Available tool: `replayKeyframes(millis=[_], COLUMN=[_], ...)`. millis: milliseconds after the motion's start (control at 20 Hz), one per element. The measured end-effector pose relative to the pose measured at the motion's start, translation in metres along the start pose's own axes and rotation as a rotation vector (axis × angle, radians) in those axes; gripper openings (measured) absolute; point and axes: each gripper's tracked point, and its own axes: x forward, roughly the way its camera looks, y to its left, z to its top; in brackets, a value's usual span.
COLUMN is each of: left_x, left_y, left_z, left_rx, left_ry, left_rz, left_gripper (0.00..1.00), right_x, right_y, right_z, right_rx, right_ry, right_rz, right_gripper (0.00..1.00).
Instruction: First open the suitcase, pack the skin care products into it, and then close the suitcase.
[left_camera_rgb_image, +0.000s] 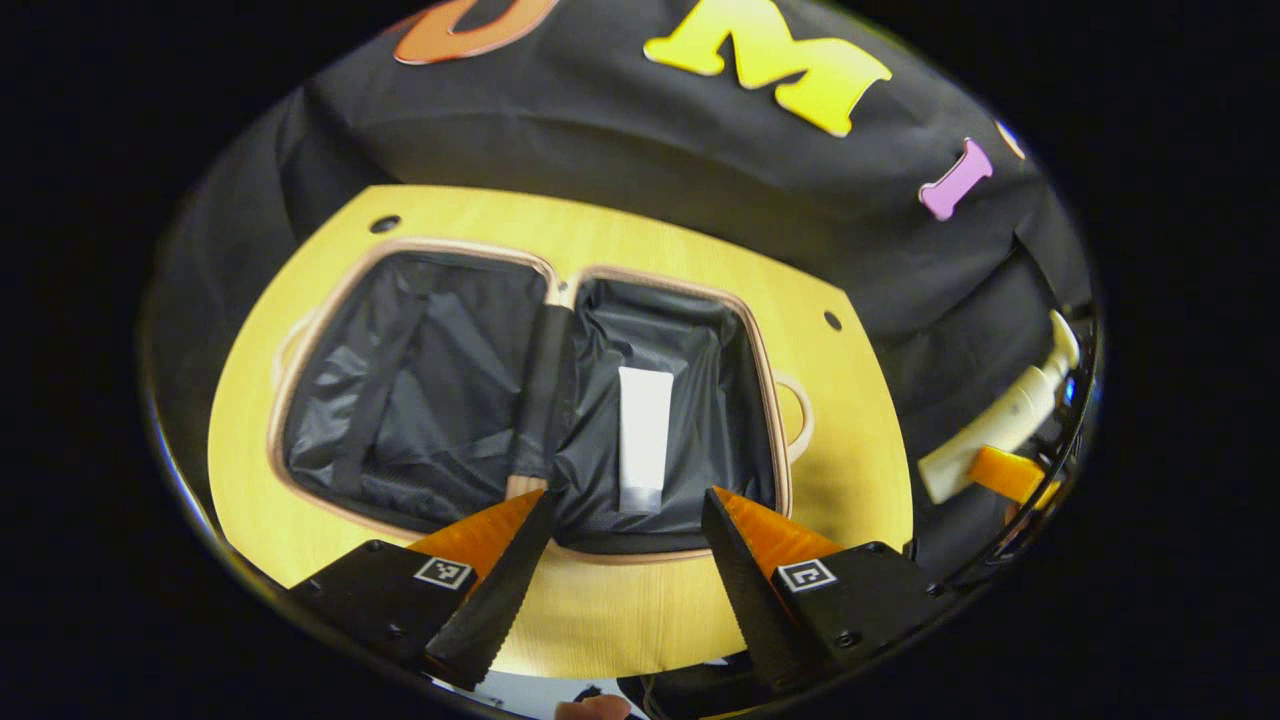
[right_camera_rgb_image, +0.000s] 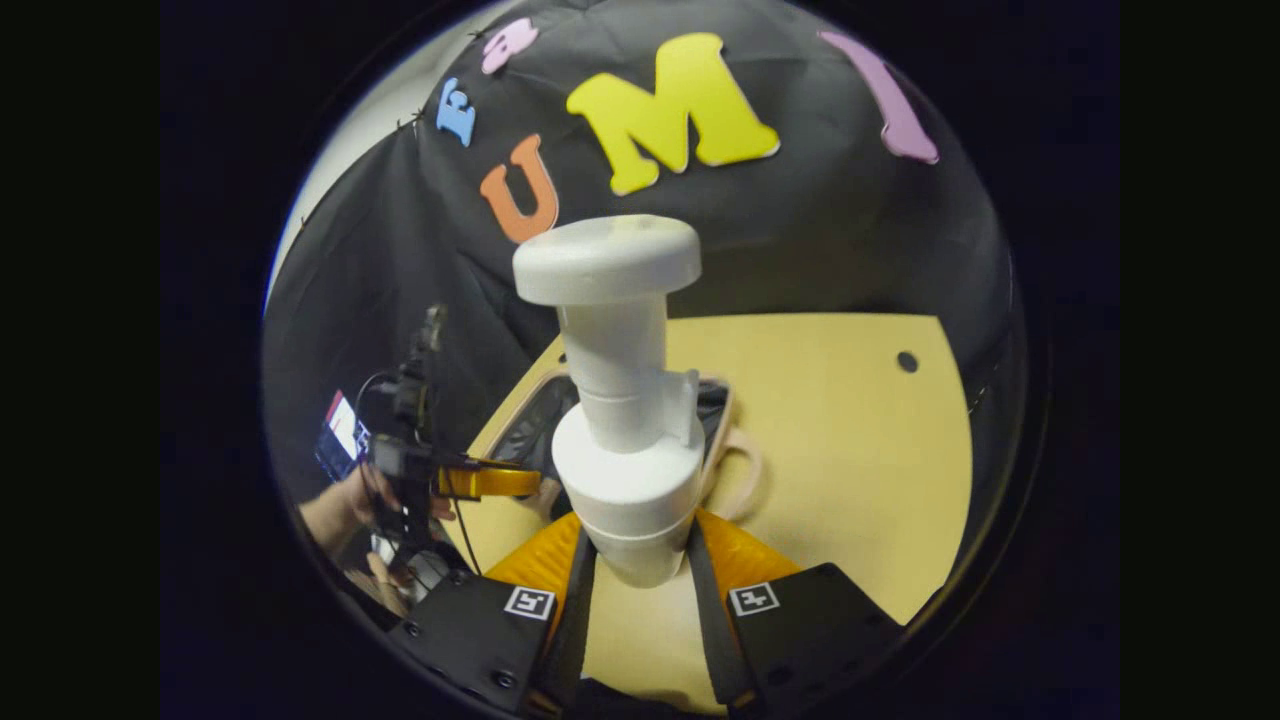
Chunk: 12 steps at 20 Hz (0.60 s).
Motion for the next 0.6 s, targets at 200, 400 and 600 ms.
replayKeyframes(millis=[200,400,600], left_x=[-0.031,-0.071,-0.081], left_y=[0.023,0.039,0.047], left_z=[-0.035,-0.075,-0.09], left_rx=[-0.046,-0.169,-0.198], left_ry=[-0.14,-0.171,-0.17], left_rz=[0.075,0.047,0.069], left_gripper=[0.95,0.95,0.95], right_x=[0.071,0.128,0.164], right_y=[0.006,-0.015,-0.018], right_z=[-0.004,-0.035,-0.063], right_rx=[0.06,0.158,0.224], right_ry=[0.151,0.365,0.514], right_rz=[-0.027,-0.127,-0.212], right_gripper=[0.46,0.46,0.44])
